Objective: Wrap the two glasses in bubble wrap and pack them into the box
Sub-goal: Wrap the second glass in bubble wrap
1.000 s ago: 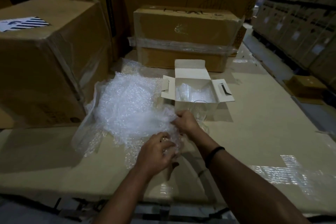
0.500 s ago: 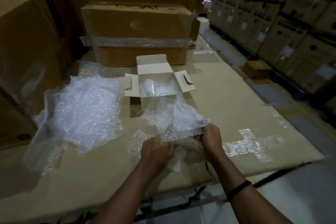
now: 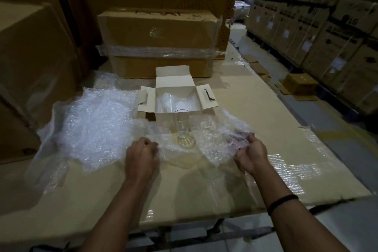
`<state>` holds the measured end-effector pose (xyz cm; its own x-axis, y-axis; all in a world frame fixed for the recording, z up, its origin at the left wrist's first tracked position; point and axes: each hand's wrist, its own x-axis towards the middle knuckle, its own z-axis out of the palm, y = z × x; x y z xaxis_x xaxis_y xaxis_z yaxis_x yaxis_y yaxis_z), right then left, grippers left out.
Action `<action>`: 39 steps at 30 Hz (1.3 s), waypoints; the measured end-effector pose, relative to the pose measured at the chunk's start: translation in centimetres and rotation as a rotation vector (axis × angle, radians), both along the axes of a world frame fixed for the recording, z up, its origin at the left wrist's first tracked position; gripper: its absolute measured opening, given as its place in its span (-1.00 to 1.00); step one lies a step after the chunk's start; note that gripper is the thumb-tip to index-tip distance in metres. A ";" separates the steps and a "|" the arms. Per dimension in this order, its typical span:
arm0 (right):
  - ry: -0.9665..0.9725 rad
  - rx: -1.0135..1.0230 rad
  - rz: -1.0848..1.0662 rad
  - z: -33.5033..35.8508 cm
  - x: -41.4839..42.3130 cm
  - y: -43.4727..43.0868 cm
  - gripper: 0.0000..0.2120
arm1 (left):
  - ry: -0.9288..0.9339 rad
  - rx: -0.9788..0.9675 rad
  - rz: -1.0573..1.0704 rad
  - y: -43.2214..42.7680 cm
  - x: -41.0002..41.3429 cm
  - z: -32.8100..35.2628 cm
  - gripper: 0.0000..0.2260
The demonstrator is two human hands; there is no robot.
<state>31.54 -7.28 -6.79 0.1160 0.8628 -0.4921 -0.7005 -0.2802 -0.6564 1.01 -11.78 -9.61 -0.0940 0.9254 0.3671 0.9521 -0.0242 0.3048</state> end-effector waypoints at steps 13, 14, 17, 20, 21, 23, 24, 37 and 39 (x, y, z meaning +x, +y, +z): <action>-0.478 0.016 0.099 -2.6 -0.9 1.4 -0.67 | -0.054 -0.134 0.425 0.9 -6.0 0.5 -0.72; -0.581 0.048 0.108 -2.7 -0.9 1.2 -0.72 | -0.090 -0.068 0.445 0.6 -5.4 0.5 -0.71; -0.763 0.114 0.133 -3.1 -0.2 1.0 -0.86 | -0.212 0.197 0.340 -0.6 -1.9 1.1 -0.71; -0.836 0.133 0.205 -3.3 0.4 1.0 -0.78 | -0.265 0.295 -0.029 -1.8 3.3 1.3 -0.73; -0.798 0.116 0.197 -3.0 0.6 1.0 -0.60 | -0.275 0.241 -0.165 -2.0 5.1 1.1 -0.70; -0.764 0.072 0.156 -2.6 1.3 1.4 -0.34 | -0.212 0.057 -0.372 -2.2 7.8 0.2 -0.66; -0.765 0.064 0.149 -2.3 1.6 1.7 -0.29 | -0.140 -0.036 -0.437 -2.1 8.8 -0.3 -0.63; -0.435 0.058 0.129 -1.2 6.4 4.8 -0.76 | 0.001 -0.517 -0.489 1.1 7.8 -1.0 -0.43; -0.598 0.283 0.151 -0.3 6.3 3.2 -0.66 | 0.001 -0.568 -0.490 1.0 8.0 -1.0 -0.34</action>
